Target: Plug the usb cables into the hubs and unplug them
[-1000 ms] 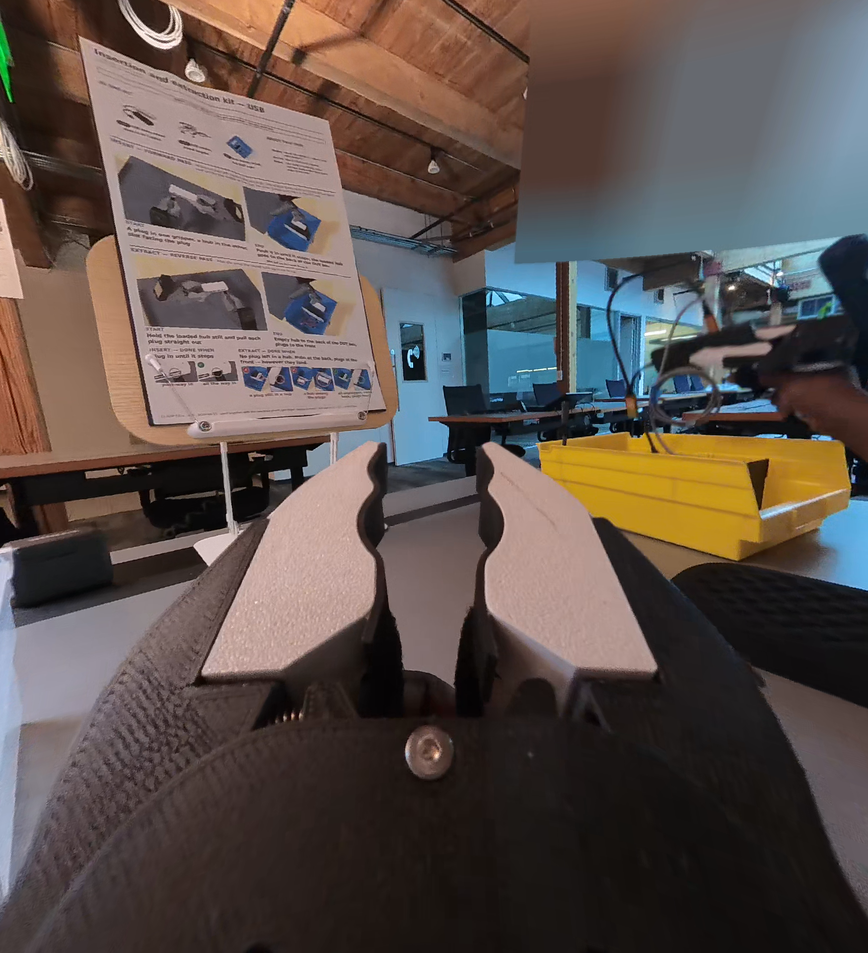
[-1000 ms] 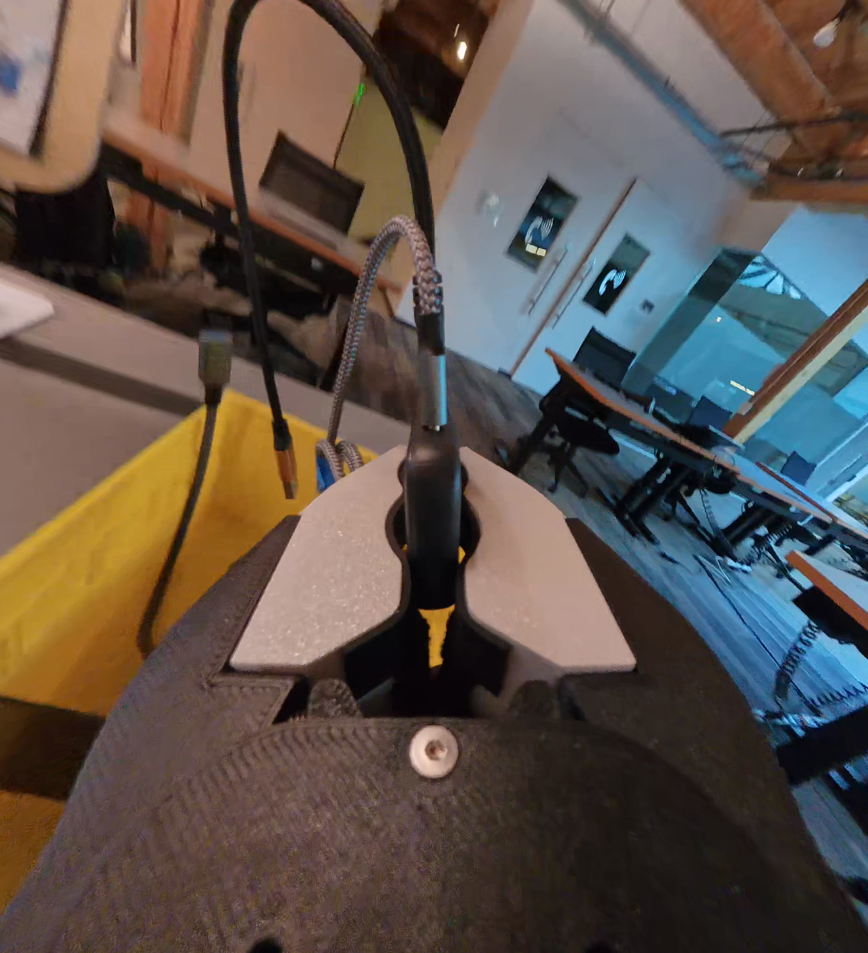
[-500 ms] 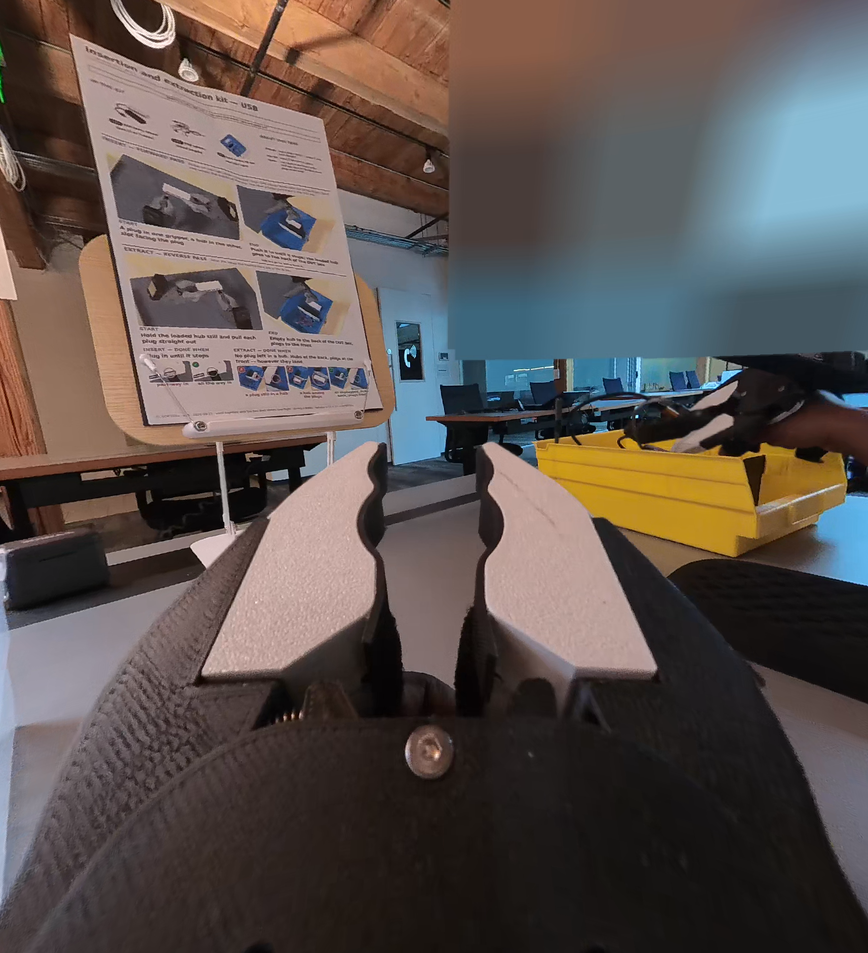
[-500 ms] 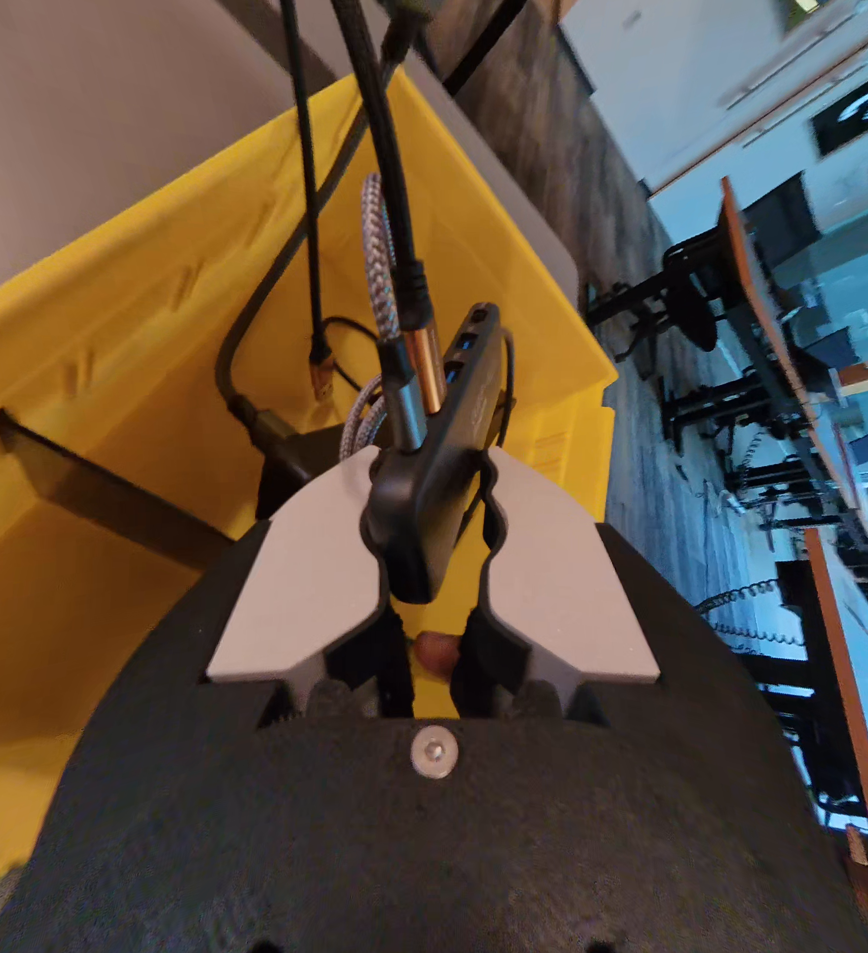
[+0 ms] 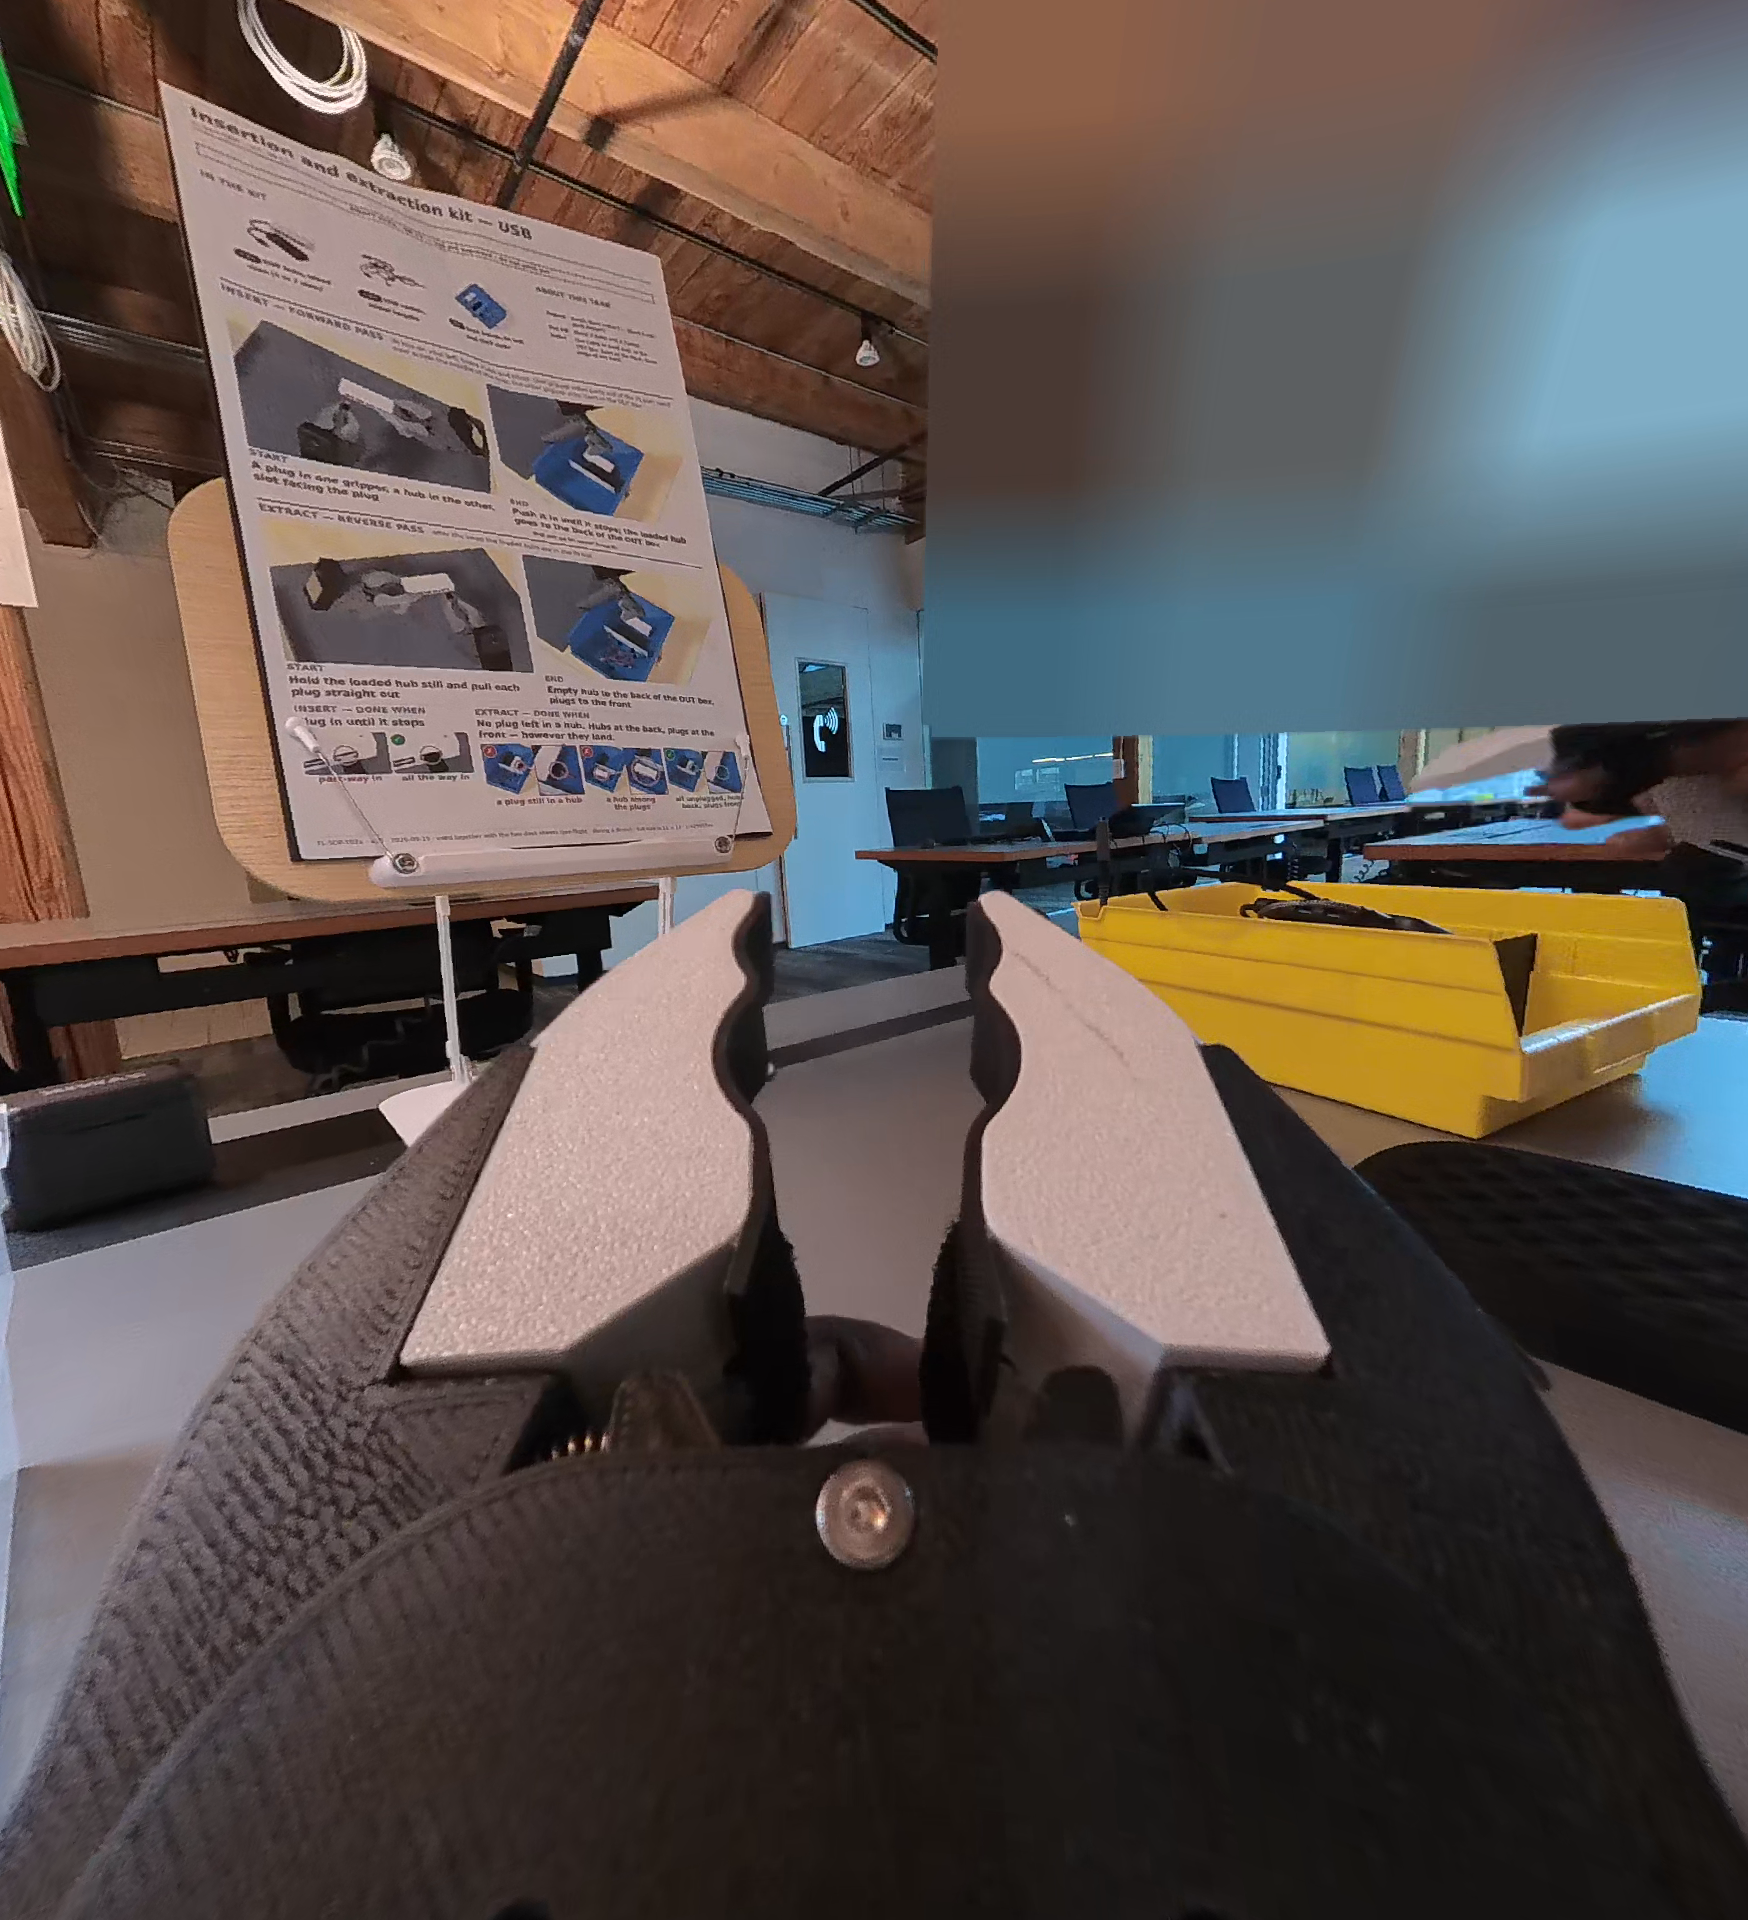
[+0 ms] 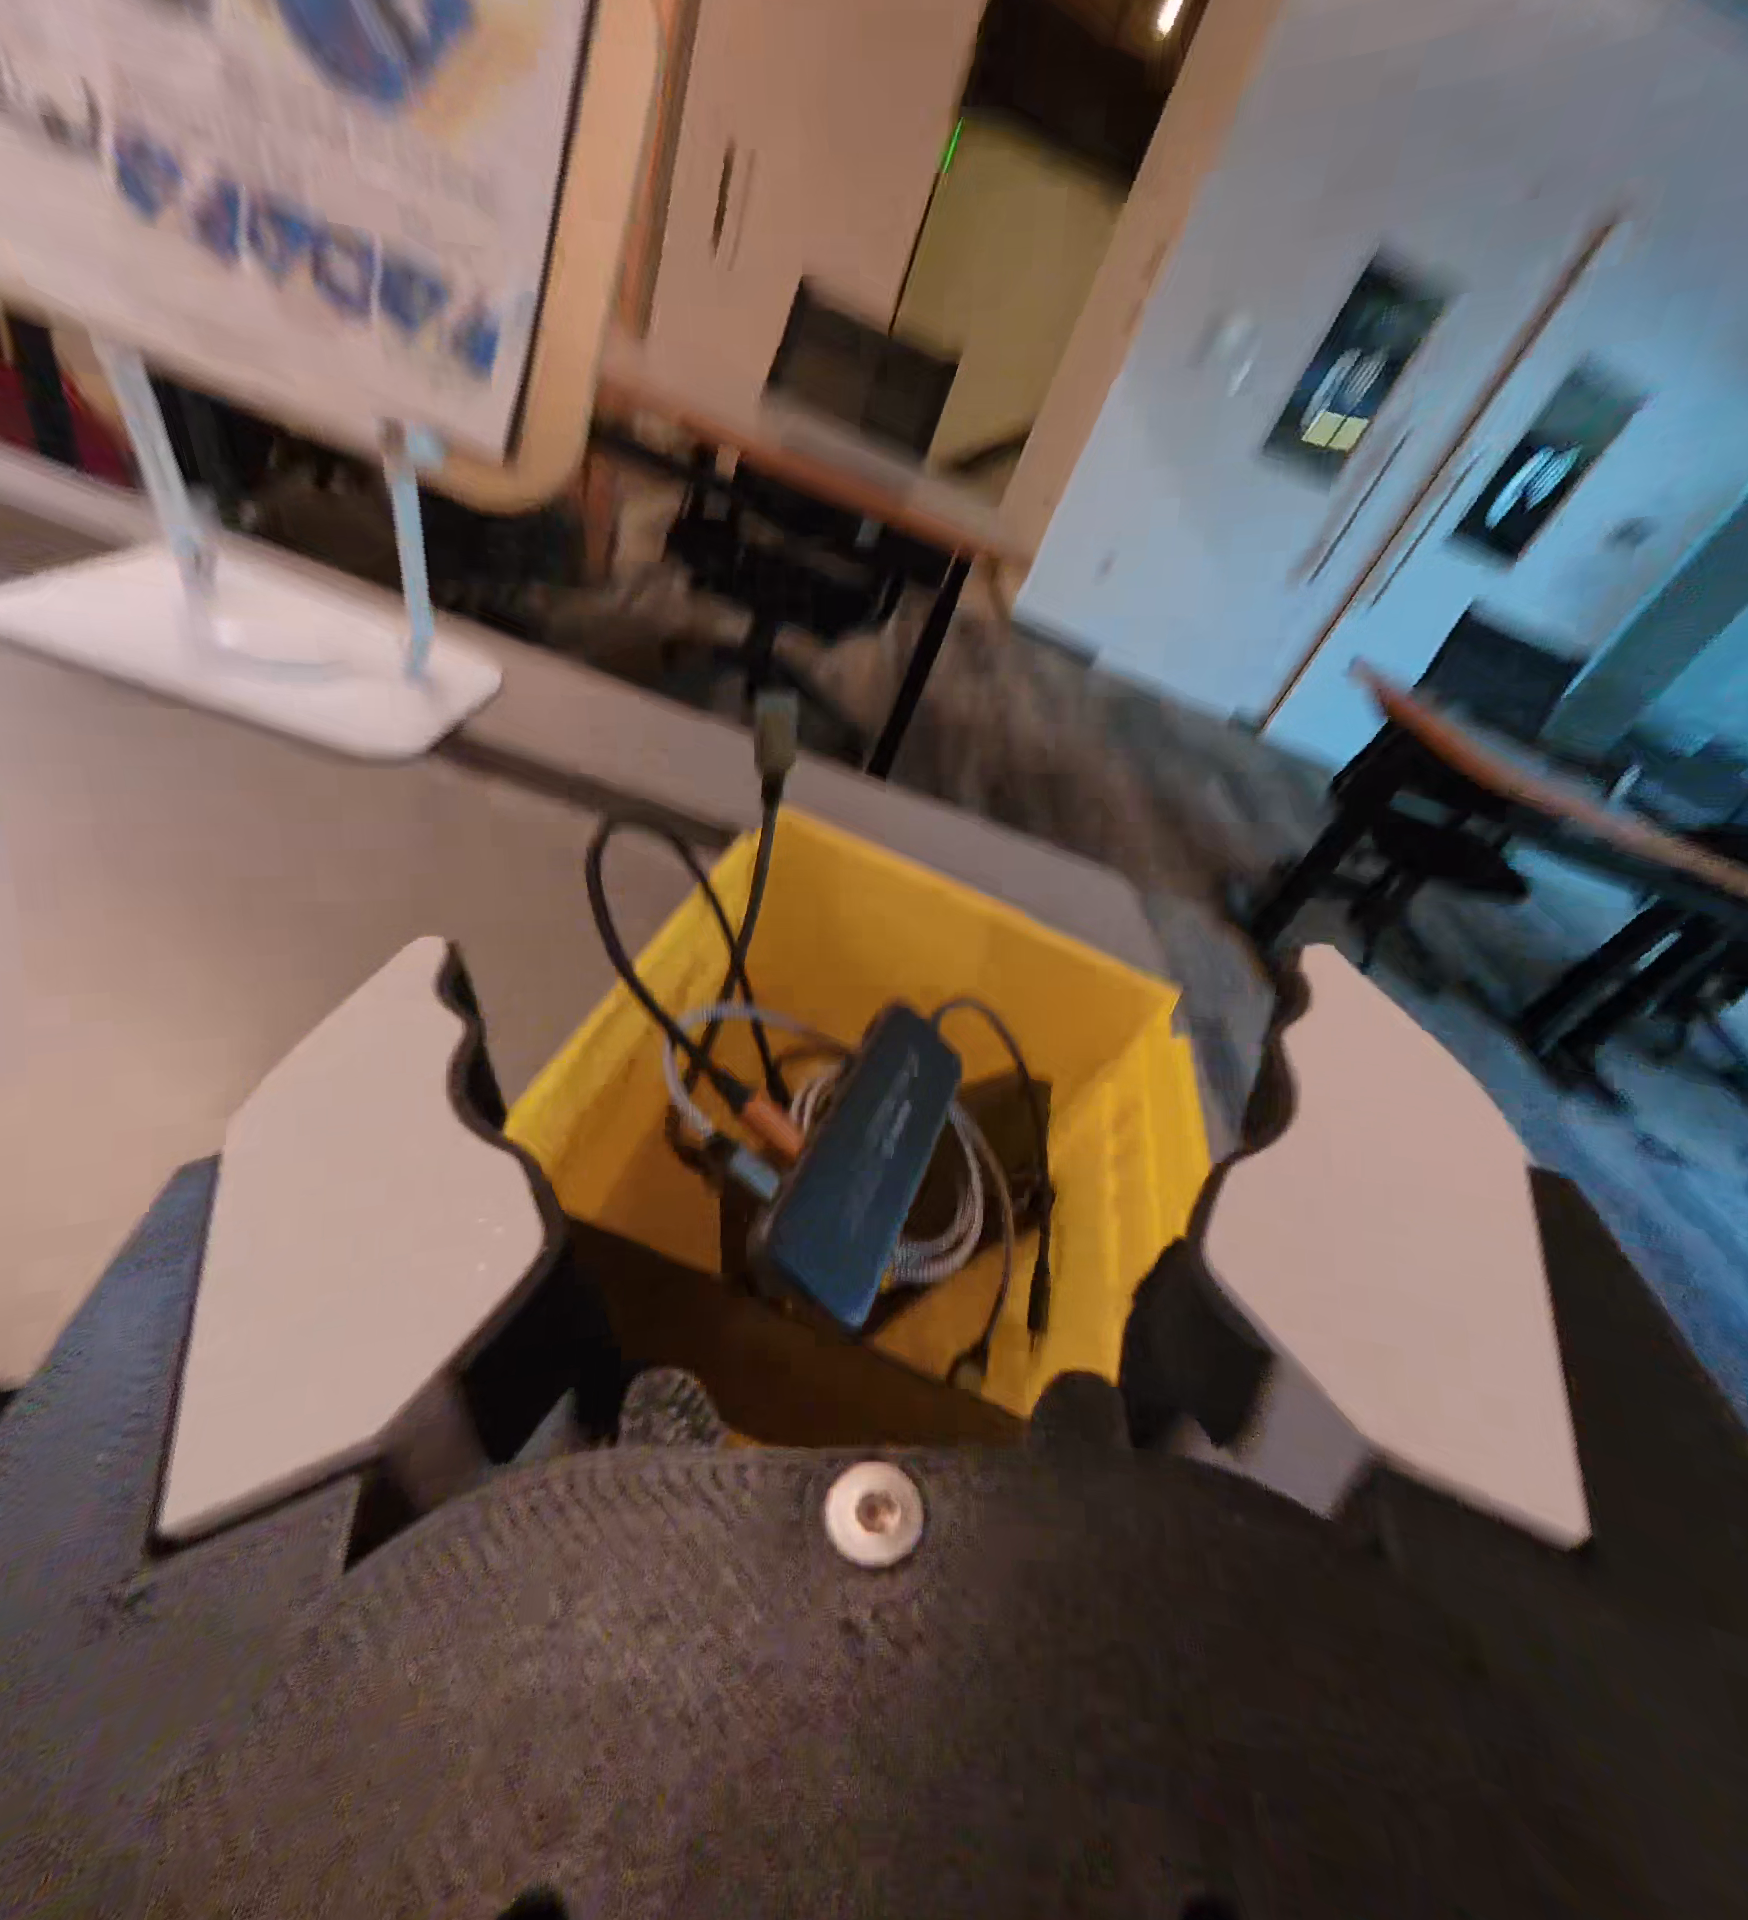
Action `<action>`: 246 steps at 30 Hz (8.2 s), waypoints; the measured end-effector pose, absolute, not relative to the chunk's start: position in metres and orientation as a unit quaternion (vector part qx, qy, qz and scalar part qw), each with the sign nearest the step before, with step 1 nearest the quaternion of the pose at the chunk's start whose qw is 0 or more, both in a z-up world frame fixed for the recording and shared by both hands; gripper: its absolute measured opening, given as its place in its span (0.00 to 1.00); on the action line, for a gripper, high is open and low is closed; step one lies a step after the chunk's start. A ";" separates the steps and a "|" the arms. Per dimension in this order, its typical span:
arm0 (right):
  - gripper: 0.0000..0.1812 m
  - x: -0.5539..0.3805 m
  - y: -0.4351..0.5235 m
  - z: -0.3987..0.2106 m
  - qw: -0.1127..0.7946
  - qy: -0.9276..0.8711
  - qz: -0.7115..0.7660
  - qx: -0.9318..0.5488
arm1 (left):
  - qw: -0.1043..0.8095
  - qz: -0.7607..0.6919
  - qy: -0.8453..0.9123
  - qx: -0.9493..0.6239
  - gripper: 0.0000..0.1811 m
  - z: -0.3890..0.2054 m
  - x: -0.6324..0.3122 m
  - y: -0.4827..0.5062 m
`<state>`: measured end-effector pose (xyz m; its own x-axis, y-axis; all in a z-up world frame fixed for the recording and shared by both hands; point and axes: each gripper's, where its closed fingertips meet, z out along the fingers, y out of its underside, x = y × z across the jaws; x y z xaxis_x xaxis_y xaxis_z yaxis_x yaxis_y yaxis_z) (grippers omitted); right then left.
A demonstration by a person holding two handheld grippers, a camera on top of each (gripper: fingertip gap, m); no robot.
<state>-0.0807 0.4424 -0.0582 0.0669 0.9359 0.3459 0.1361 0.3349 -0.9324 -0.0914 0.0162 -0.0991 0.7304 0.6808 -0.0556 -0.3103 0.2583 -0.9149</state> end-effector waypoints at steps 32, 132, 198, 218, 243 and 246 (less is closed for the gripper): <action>0.10 -0.091 0.335 -0.195 0.486 -0.689 0.247 -0.478 | 0.698 0.421 -0.213 -0.539 0.67 -0.107 -0.114 0.011; 0.22 -0.091 -0.124 -0.160 0.287 -0.788 0.522 -0.158 | 0.351 0.444 -0.447 -0.693 0.07 -0.131 -0.091 -0.299; 0.19 -0.047 0.366 -0.234 0.468 -0.849 -0.028 -0.241 | 0.200 0.306 -0.077 -0.927 0.18 -0.241 -0.143 0.049; 0.21 -0.024 0.437 -0.233 0.498 -0.808 -0.049 -0.310 | 0.156 0.367 -0.096 -0.912 0.20 -0.236 -0.119 -0.179; 0.34 0.025 0.428 -0.118 0.554 -0.639 0.366 -0.388 | 0.559 0.297 -0.313 -0.708 0.34 -0.096 -0.093 -0.200; 0.34 0.023 0.416 -0.112 0.554 -0.649 0.367 -0.370 | 0.499 0.300 -0.325 -0.745 0.34 -0.107 -0.123 -0.199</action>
<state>0.0225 0.4155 -0.1121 -0.1122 0.8866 0.4488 0.0739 0.4578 -0.8860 -0.1234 -0.1990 -0.1072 0.6084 0.7842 -0.1218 0.1852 -0.2895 -0.9391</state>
